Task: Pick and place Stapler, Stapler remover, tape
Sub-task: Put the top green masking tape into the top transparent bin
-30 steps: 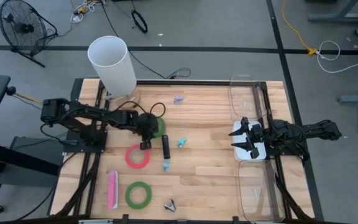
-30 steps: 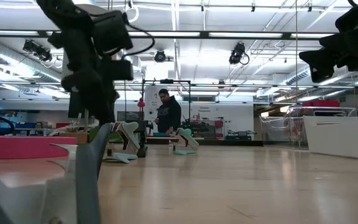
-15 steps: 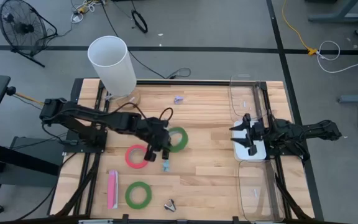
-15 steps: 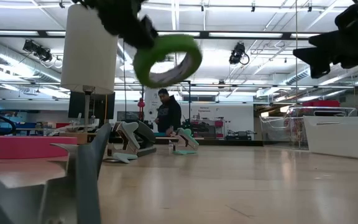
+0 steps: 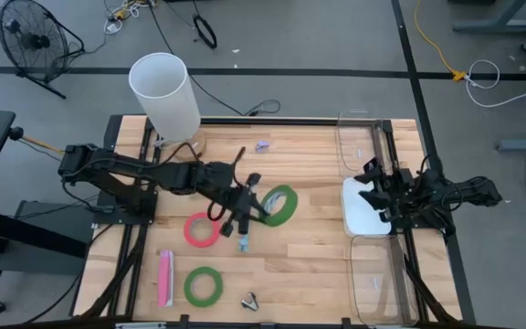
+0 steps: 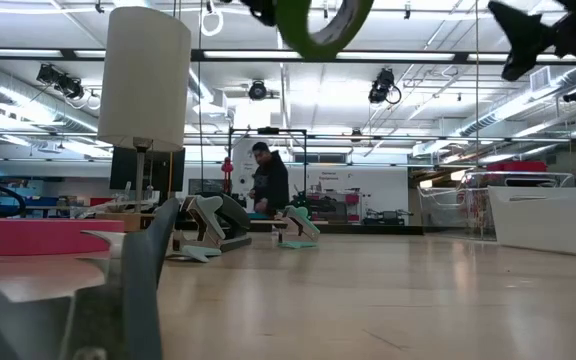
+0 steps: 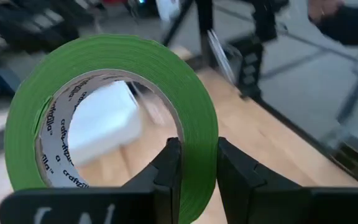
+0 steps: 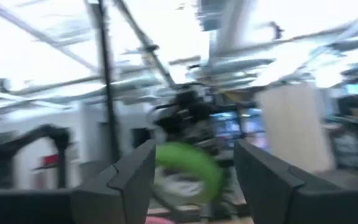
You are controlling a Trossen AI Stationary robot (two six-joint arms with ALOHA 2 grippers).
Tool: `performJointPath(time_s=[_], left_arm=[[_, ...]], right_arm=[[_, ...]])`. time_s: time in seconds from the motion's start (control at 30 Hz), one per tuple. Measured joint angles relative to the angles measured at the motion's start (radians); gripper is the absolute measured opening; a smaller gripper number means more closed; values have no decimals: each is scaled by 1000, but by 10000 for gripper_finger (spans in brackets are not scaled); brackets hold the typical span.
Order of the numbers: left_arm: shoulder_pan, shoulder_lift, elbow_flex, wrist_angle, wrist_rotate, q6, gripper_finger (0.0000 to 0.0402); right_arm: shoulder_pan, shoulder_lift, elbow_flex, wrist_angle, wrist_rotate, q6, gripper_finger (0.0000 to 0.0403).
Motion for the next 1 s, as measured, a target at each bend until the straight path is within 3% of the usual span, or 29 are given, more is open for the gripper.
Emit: performJointPath(time_s=[0.17,0.27,0.47,0.57,0.67,0.83,1.0], left_arm=[[18,0,0,98,13,0,76],[18,0,0,115,13,0,76],[18,0,0,123,1,0,76],[18,0,0,125,-9,7,76],[18,0,0,136,-30,25,76],[18,-1,0,178,-30,27,76],[18,-1,0,190,-32,26,76]], right_arm=[[0,14,0,-5,-155,53,217],[0,31,0,6,-163,104,217],[0,126,0,22,151,103,217],[0,245,0,131,215,82,217],[0,363,16,274,197,55,217],[15,613,149,280,172,46,217],[64,861,331,275,169,-99,217]])
